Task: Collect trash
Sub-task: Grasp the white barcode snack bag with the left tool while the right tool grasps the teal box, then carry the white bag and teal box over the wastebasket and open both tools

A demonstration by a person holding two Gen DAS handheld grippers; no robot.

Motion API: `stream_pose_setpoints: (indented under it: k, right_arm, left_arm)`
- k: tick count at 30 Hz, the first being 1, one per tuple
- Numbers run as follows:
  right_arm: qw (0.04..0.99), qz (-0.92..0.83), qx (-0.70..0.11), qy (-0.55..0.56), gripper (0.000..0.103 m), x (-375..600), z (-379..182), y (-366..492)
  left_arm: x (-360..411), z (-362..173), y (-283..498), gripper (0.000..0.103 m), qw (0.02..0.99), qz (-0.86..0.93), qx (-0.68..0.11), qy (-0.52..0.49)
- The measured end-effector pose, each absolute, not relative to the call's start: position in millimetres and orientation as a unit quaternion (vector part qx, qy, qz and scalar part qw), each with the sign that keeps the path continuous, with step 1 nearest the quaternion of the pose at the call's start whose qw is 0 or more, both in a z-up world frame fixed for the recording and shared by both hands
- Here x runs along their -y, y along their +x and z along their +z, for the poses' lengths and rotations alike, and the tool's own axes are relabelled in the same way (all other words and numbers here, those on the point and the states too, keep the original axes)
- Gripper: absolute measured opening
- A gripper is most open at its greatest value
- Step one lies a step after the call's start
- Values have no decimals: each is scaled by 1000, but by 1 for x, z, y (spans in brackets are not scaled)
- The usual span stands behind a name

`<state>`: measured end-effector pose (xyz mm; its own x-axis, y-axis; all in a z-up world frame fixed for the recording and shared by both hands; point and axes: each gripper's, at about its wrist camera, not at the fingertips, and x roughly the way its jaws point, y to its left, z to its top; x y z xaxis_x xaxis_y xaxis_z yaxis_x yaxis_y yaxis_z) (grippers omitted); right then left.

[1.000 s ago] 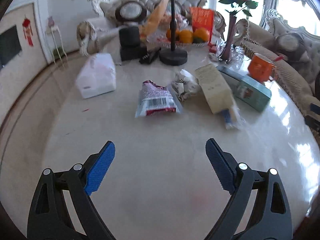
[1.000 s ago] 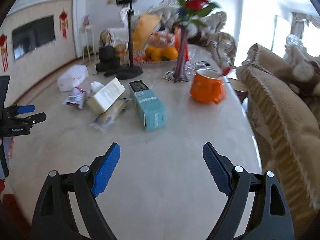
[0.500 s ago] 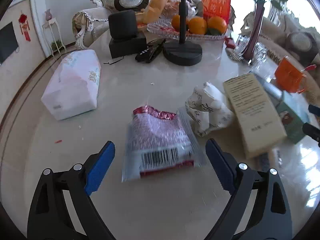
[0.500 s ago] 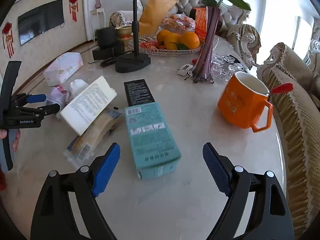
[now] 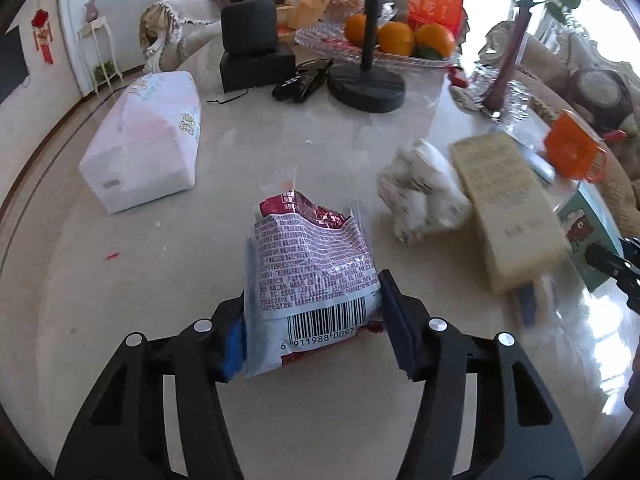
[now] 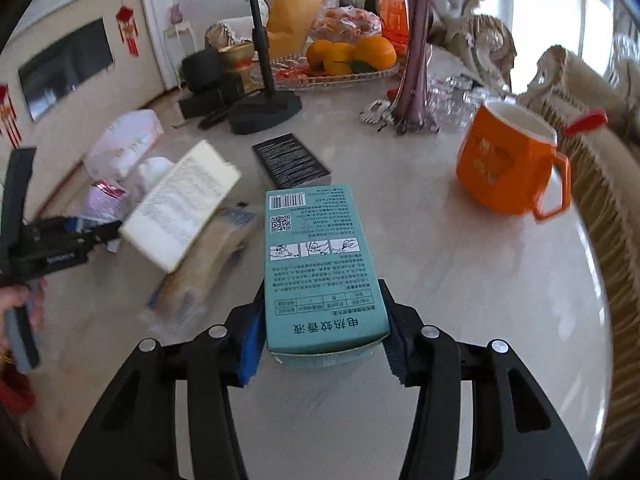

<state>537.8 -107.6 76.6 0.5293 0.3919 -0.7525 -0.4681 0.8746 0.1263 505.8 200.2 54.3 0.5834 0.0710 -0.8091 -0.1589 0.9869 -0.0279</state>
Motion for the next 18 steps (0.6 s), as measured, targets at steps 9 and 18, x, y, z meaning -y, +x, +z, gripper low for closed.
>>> stream_pose_setpoints:
  k: [9,18]
  right_arm:
    - [877,261,-402,35,48,156,107,449]
    - [877,289,-374,87,48,197,117,333]
  left_arm:
    - [-185,87,397,57,904,26,-422,-64]
    - [-154,92,259,57,914,4,-400,-67]
